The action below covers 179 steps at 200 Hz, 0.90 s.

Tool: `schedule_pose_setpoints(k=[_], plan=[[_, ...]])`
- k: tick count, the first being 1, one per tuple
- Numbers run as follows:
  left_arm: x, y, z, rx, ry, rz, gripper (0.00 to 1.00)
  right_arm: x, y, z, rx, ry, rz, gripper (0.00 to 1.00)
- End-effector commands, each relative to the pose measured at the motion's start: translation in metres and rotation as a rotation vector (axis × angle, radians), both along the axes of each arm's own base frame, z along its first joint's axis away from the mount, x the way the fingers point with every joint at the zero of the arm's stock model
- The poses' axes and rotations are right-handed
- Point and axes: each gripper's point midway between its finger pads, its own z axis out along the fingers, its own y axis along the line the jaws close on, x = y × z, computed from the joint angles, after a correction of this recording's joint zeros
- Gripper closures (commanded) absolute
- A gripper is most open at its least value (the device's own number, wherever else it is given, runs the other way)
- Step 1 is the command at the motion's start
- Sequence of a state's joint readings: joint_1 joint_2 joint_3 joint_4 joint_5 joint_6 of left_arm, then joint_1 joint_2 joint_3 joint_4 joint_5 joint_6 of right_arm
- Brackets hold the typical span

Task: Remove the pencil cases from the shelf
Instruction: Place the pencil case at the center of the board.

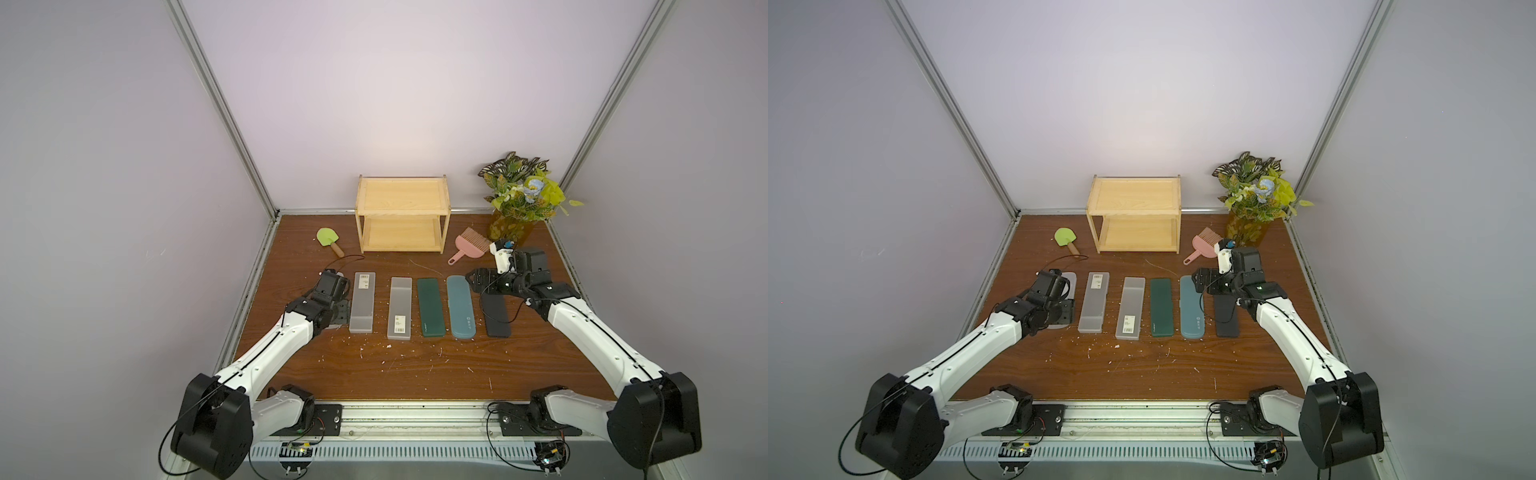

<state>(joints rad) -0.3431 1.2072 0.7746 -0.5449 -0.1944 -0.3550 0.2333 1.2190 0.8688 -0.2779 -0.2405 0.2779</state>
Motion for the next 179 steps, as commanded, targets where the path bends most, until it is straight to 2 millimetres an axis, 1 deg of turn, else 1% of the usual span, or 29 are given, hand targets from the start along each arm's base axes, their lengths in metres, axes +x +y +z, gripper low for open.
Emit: schedule_pose_setpoints(k=[1, 18, 33, 59, 74, 90, 102, 118, 135, 149, 179], plan=[[0.018, -0.005, 0.013, 0.022, 0.029, -0.090, 0.42, 0.006, 0.000, 0.009, -0.013, -0.037, 0.011, 0.01], [0.018, -0.001, 0.004, 0.020, 0.095, -0.092, 0.42, 0.006, -0.001, 0.009, -0.018, -0.039, 0.006, 0.01], [0.018, -0.001, 0.002, 0.011, 0.105, -0.087, 0.42, 0.006, -0.003, 0.007, -0.027, -0.039, 0.002, 0.01], [0.016, 0.009, 0.005, -0.051, 0.138, -0.006, 0.41, 0.007, -0.004, 0.004, -0.034, -0.030, 0.003, 0.01], [0.010, 0.018, 0.011, -0.037, 0.146, 0.045, 0.41, 0.008, -0.002, 0.004, -0.031, -0.030, 0.007, 0.01], [0.005, 0.021, 0.018, -0.046, 0.128, 0.085, 0.41, 0.009, -0.003, 0.002, -0.029, -0.030, 0.005, 0.01], [0.004, 0.026, 0.018, -0.049, 0.124, 0.110, 0.40, 0.009, -0.002, 0.001, -0.024, -0.028, 0.007, 0.01], [0.002, 0.031, 0.009, -0.062, 0.161, 0.139, 0.38, 0.009, 0.000, -0.001, -0.021, -0.021, 0.013, 0.01], [0.000, 0.024, -0.007, -0.091, 0.230, 0.124, 0.36, 0.009, -0.001, -0.002, -0.025, -0.020, 0.012, 0.01], [-0.001, 0.024, -0.018, -0.088, 0.270, 0.131, 0.37, 0.009, -0.001, -0.002, -0.025, -0.022, 0.012, 0.01], [0.000, 0.028, -0.027, -0.052, 0.309, 0.124, 0.36, 0.009, -0.003, -0.004, -0.031, -0.019, 0.006, 0.01]])
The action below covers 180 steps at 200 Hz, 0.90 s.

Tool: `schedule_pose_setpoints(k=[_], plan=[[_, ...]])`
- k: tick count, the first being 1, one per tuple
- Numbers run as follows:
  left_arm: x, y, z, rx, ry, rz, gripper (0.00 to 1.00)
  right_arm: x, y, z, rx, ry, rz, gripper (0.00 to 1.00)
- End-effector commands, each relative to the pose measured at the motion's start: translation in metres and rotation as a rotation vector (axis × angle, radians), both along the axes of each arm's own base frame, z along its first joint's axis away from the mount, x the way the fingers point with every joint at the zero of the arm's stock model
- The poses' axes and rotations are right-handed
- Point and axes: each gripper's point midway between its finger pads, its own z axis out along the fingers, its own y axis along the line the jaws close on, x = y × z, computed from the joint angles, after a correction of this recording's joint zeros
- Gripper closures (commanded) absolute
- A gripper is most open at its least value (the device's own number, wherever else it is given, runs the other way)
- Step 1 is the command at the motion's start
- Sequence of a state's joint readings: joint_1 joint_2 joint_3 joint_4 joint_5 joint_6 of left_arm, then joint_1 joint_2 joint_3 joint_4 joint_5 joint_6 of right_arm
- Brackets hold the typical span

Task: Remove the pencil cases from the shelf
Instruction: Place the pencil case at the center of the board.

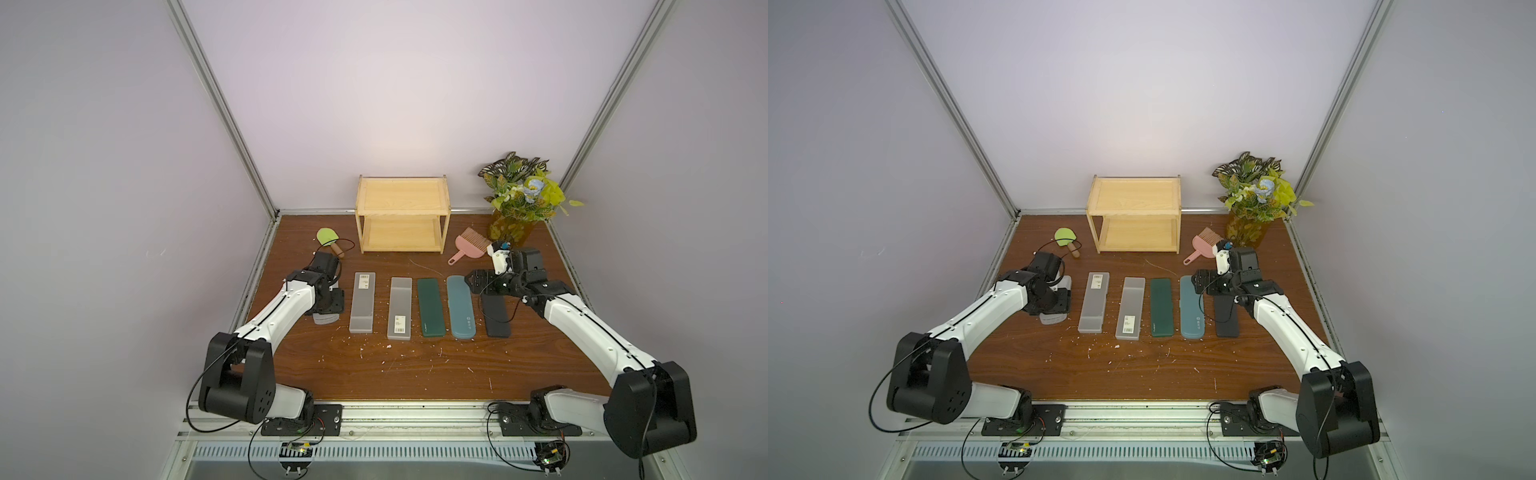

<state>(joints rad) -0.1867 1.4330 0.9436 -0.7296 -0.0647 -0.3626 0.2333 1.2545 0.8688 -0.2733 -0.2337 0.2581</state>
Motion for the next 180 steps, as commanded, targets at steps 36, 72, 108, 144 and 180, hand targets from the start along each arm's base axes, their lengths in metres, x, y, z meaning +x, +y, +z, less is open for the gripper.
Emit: schedule_pose_setpoints(k=[36, 72, 108, 144, 180], plan=[[-0.002, 0.005, -0.011, 0.014, 0.083, -0.038, 0.34, 0.006, -0.002, 0.005, -0.005, -0.033, -0.001, 0.01], [-0.002, 0.011, -0.018, 0.049, 0.115, -0.054, 0.21, 0.006, -0.002, 0.003, -0.003, -0.029, -0.002, 0.01], [-0.001, 0.013, -0.023, 0.061, 0.132, -0.051, 0.00, 0.005, -0.003, 0.003, -0.003, -0.026, -0.003, 0.01], [0.009, 0.022, -0.012, 0.120, 0.089, -0.041, 0.00, 0.006, -0.004, 0.006, -0.005, -0.033, -0.008, 0.01], [0.051, 0.034, 0.058, 0.177, -0.182, 0.025, 0.00, 0.011, -0.004, 0.027, 0.000, -0.101, -0.009, 0.01]])
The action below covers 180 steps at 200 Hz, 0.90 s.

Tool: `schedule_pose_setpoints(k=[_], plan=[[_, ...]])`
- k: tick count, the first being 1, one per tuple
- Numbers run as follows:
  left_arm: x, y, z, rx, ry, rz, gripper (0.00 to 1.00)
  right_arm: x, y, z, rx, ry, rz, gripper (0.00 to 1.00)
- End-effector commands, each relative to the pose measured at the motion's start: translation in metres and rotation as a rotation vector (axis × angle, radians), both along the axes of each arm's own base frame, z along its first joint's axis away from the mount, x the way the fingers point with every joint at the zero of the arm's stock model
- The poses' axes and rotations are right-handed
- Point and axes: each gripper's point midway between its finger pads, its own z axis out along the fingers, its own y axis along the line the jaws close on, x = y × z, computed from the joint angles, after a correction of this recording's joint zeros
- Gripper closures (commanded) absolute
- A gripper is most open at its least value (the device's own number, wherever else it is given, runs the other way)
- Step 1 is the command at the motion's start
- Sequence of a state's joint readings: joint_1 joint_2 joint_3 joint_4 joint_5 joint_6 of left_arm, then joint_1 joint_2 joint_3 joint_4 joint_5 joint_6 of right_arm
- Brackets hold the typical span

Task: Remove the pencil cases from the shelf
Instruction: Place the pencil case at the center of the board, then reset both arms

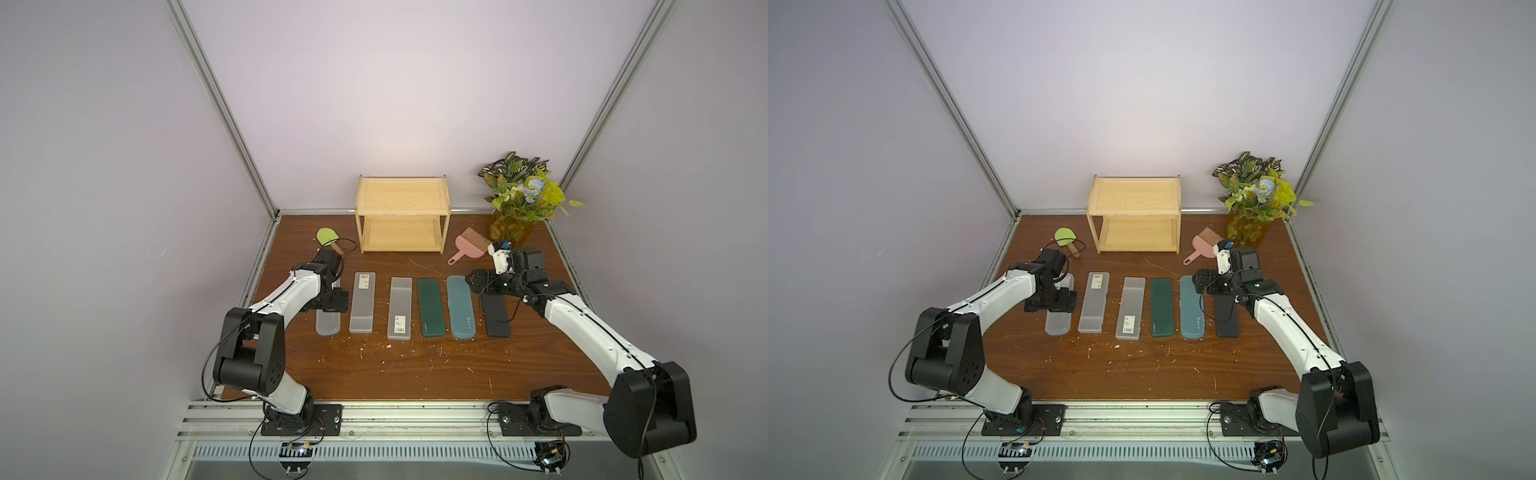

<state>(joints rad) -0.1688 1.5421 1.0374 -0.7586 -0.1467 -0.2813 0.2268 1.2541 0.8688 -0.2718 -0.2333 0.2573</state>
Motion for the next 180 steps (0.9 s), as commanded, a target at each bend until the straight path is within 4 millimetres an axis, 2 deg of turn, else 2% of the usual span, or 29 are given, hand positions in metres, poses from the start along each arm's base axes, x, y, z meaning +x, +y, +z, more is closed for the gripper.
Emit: schedule_pose_setpoints(k=[1, 18, 31, 40, 56, 78, 95, 119, 157, 180], plan=[[0.033, 0.018, 0.063, 0.071, -0.239, 0.055, 0.00, 0.010, -0.002, 0.028, 0.000, -0.103, -0.003, 0.01], [0.053, 0.026, 0.115, 0.092, -0.509, 0.077, 0.00, 0.014, -0.001, 0.052, 0.006, -0.183, 0.003, 0.01], [0.057, 0.023, 0.149, 0.068, -0.752, 0.044, 0.00, 0.017, -0.003, 0.071, 0.005, -0.235, -0.009, 0.01], [0.053, 0.026, 0.164, 0.079, -0.915, 0.028, 0.00, 0.019, -0.006, 0.080, -0.003, -0.265, -0.024, 0.01], [0.033, 0.038, 0.171, 0.131, -1.106, 0.051, 0.00, 0.026, -0.010, 0.090, -0.013, -0.303, -0.052, 0.01], [0.015, 0.054, 0.141, 0.174, -1.149, 0.106, 0.00, 0.035, -0.018, 0.094, -0.029, -0.324, -0.106, 0.01], [0.014, 0.064, 0.112, 0.189, -1.135, 0.136, 0.00, 0.038, -0.029, 0.104, -0.045, -0.386, -0.169, 0.01], [0.016, 0.062, 0.100, 0.174, -1.267, 0.112, 0.00, 0.035, -0.048, 0.116, -0.108, -0.493, -0.239, 0.01], [0.052, 0.048, 0.073, 0.120, -1.216, 0.005, 0.00, 0.035, -0.066, 0.108, -0.217, -0.515, -0.296, 0.01], [0.058, 0.049, 0.058, 0.118, -1.202, 0.004, 0.00, 0.033, -0.076, 0.101, -0.292, -0.557, -0.310, 0.01]])
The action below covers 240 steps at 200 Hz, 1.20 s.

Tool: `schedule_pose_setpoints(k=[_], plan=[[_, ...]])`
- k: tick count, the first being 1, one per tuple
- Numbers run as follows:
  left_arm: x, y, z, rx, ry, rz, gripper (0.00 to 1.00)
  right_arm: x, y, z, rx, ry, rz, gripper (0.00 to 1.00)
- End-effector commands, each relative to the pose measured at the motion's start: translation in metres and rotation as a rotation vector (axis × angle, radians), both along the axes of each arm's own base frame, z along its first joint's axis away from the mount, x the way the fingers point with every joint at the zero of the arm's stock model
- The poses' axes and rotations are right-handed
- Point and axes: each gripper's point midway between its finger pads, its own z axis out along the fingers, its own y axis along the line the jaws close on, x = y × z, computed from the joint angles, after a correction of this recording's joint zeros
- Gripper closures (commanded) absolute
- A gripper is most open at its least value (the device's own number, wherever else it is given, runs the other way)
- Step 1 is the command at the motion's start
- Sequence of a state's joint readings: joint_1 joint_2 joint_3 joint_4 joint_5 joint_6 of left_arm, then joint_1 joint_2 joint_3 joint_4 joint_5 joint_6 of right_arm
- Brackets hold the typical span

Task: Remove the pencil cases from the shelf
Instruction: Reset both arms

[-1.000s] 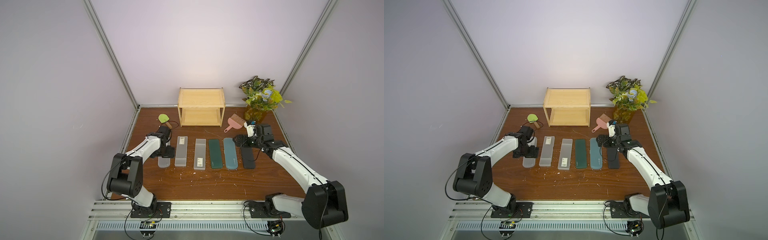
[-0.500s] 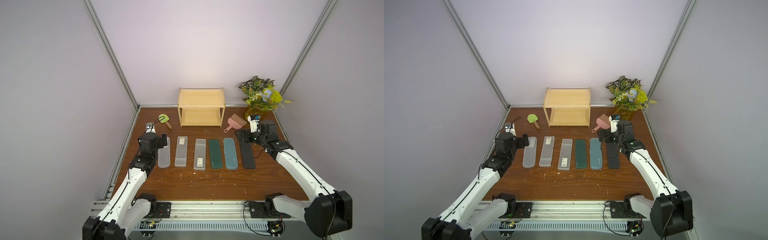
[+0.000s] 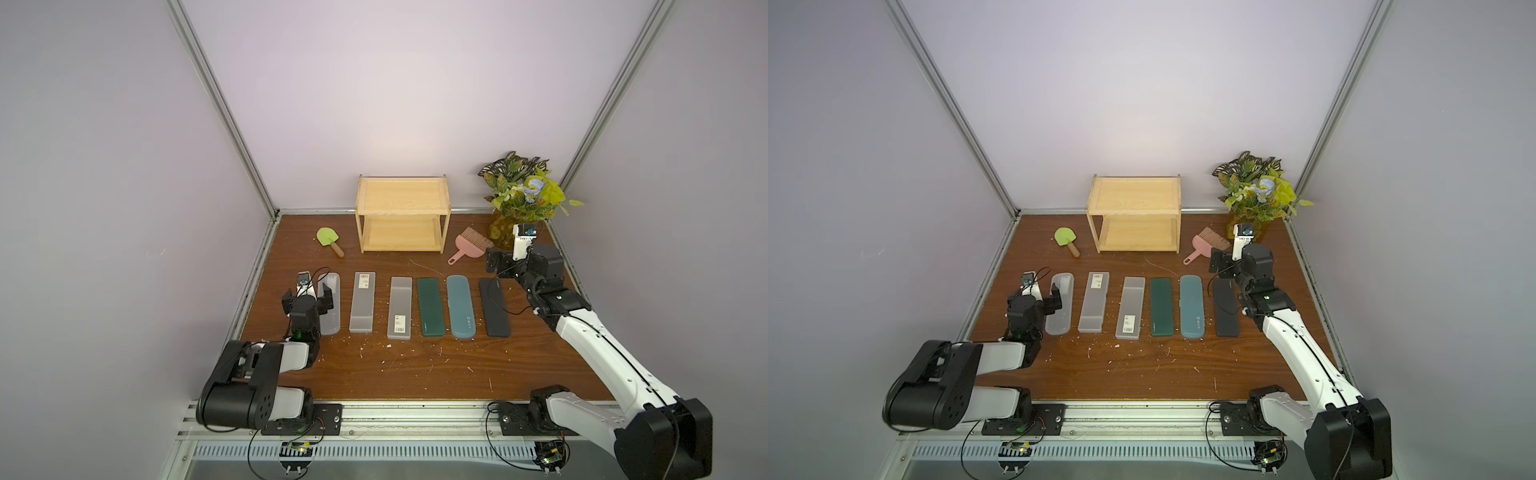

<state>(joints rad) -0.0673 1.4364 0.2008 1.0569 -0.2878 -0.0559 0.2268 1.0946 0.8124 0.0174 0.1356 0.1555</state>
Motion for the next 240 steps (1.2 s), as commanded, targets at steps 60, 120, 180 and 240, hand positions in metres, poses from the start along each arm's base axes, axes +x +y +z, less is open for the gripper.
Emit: schedule_pose_setpoints(k=[60, 120, 180, 240], plan=[[0.005, 0.002, 0.028, -0.037, -0.197, -0.054, 0.00, -0.009, -0.024, -0.042, -0.237, -0.252, -0.023, 0.01], [0.008, -0.004, 0.027, -0.027, -0.186, -0.089, 0.00, -0.010, -0.050, -0.099, -0.155, -0.299, -0.083, 0.01], [0.010, -0.002, 0.027, -0.029, -0.180, -0.077, 0.00, -0.012, -0.049, -0.117, -0.153, -0.305, -0.069, 0.01], [0.016, -0.020, 0.023, -0.007, -0.152, -0.185, 0.01, -0.005, -0.049, -0.120, -0.153, -0.281, -0.068, 0.00]])
